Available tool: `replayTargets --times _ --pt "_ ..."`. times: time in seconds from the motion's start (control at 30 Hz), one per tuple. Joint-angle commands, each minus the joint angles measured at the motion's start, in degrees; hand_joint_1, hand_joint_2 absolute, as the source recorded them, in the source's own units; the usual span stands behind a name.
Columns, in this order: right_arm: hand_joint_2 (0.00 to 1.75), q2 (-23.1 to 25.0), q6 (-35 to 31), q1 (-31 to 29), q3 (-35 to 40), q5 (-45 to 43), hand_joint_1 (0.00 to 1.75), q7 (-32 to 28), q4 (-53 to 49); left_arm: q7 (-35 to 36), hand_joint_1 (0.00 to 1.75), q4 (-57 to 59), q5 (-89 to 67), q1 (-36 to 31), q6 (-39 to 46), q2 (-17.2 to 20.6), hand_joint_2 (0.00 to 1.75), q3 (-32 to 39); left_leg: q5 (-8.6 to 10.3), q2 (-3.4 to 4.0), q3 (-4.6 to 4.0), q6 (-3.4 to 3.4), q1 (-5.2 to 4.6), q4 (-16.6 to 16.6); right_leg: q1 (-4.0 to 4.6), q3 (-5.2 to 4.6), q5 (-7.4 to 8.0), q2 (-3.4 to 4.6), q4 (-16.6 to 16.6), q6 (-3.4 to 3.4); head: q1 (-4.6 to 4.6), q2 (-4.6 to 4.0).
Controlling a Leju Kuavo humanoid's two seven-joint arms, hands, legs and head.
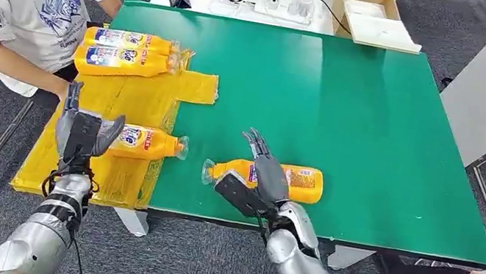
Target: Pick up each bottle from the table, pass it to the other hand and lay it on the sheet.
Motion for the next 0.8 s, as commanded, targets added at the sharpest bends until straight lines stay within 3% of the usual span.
replayTargets --times 0.03,0.13,0.4,0.8 --pt "1.75 -6.15 5.85 -12.43 3.91 2.56 0.0 3.26 19.73 0.13 0.0 -15.64 -7.19 7.99 4.13 -1.32 1.75 -8.83 -0.09 0.03 0.18 0.08 0.0 0.04 0.03 0.23 -0.06 -0.07 -0.05 -0.1 0.07 0.0" --pt "1.75 -6.77 7.04 -12.76 4.45 2.85 0.0 3.51 20.4 0.13 0.0 -15.51 -9.7 8.05 4.13 -2.02 1.75 -9.3 -0.07 -0.23 0.08 0.07 -0.02 0.05 0.0 0.22 -0.11 -0.21 -0.01 -0.11 0.02 0.0" --pt "1.75 -6.71 7.31 -12.61 4.86 3.04 0.0 3.57 20.32 0.13 0.0 -15.71 -8.94 8.0 4.13 -2.1 1.75 -9.75 -0.03 -0.1 0.0 0.02 -0.01 0.02 0.05 0.07 -0.04 -0.12 -0.02 -0.09 0.0 0.0" --pt "1.75 -7.78 12.71 -15.98 7.84 3.67 0.0 5.64 25.33 0.13 0.0 -11.42 -7.6 6.2 4.13 -2.4 1.75 -12.41 -0.05 -0.12 0.13 0.05 0.0 0.03 0.03 0.2 -0.08 -0.16 -0.03 -0.12 0.02 0.0"
